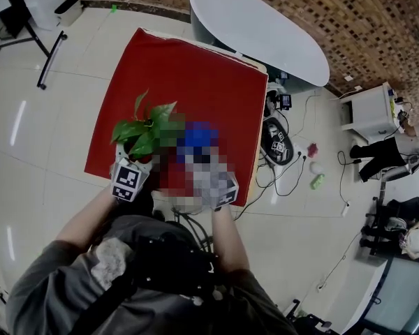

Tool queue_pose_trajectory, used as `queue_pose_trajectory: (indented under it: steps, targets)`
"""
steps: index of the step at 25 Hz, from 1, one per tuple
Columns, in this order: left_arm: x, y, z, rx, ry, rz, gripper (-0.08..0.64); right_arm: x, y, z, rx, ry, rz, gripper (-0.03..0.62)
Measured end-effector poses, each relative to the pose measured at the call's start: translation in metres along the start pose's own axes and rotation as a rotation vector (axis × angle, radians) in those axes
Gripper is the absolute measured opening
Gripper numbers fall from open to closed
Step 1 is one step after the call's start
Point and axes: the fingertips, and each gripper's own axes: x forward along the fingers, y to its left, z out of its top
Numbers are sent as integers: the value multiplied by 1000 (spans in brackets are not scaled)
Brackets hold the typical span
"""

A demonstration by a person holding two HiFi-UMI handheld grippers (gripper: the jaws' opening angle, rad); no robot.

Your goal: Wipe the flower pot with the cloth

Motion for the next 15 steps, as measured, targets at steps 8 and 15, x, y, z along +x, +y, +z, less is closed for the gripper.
queue_pose_trajectory:
  steps: [8, 15]
  targets:
    - [15, 19, -1, 47, -20, -78, 443, 74, -15, -21, -14, 113, 113, 78]
    - [20, 23, 0, 30, -27, -149, 443, 76, 2, -30, -54, 150, 196, 78]
